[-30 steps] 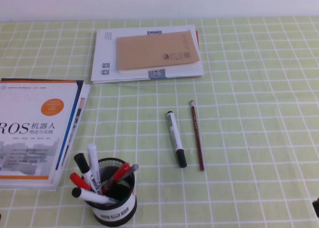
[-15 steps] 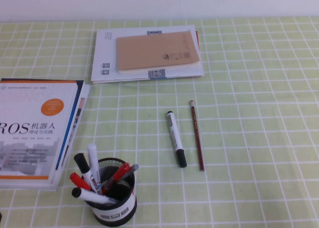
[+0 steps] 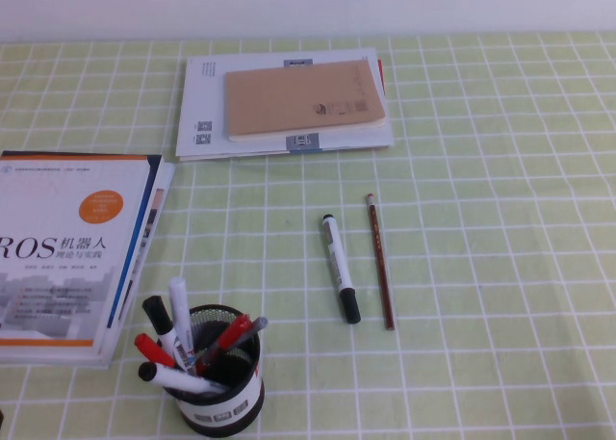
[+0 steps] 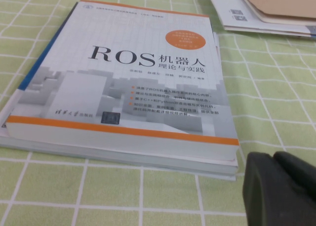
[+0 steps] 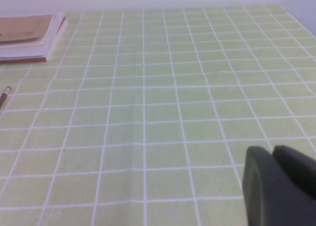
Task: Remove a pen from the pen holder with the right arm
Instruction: 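Take a marker out of the pen holder and lay it on the table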
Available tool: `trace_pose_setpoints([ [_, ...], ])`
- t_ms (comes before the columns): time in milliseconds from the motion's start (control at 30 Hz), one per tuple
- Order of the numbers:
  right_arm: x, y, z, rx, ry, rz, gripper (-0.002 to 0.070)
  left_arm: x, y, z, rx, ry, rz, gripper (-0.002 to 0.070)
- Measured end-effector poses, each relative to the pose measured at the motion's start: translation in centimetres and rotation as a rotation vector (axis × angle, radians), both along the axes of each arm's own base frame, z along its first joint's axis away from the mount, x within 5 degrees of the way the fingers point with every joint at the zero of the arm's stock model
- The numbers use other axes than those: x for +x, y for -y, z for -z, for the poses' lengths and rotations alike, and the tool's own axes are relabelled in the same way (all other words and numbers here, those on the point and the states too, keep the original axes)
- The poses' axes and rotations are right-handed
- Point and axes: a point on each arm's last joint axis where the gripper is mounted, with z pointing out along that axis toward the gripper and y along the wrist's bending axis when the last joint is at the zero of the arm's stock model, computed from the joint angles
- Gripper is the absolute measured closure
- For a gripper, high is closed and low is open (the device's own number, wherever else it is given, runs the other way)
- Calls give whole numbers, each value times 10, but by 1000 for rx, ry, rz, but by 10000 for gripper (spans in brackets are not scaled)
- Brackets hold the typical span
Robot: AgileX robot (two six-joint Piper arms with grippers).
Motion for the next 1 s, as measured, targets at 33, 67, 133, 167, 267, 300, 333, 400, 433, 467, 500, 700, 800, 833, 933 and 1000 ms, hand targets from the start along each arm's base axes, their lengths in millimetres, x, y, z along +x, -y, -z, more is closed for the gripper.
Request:
trace_pose_setpoints([
  [33,0,0,1,-2,0,5,688,0,0,0,0,0,0,683],
  [67,0,1,2,-2,-2,10,688,0,0,0,0,0,0,683],
  [133,0,1,5,-2,-8,15,688,0,0,0,0,0,0,683],
  [167,0,1,6,-2,-8,16,688,0,0,0,0,0,0,683],
  [267,0,1,10,-3,-18,21,688,0,0,0,0,0,0,683],
  [300,1,1,11,-3,-14,22,688,0,0,0,0,0,0,683],
  [333,1,1,10,1,-11,21,688,0,0,0,0,0,0,683],
  [400,1,1,11,11,-12,21,688,0,0,0,0,0,0,683],
  [433,1,1,10,14,-10,20,688,0,0,0,0,0,0,683],
  [467,1,1,10,16,-10,20,688,0,0,0,0,0,0,683],
  [500,1,1,10,16,-8,20,688,0,0,0,0,0,0,683],
  [700,1,1,11,16,-10,20,688,0,0,0,0,0,0,683],
  [800,1,1,11,6,-14,16,689,0,0,0,0,0,0,683],
  [833,1,0,12,-5,-19,11,688,0,0,0,0,0,0,683],
  [933,0,-1,15,-14,-59,-4,688,0,0,0,0,0,0,683],
  [1000,-1,-1,17,-14,-82,-10,689,0,0,0,0,0,0,683],
])
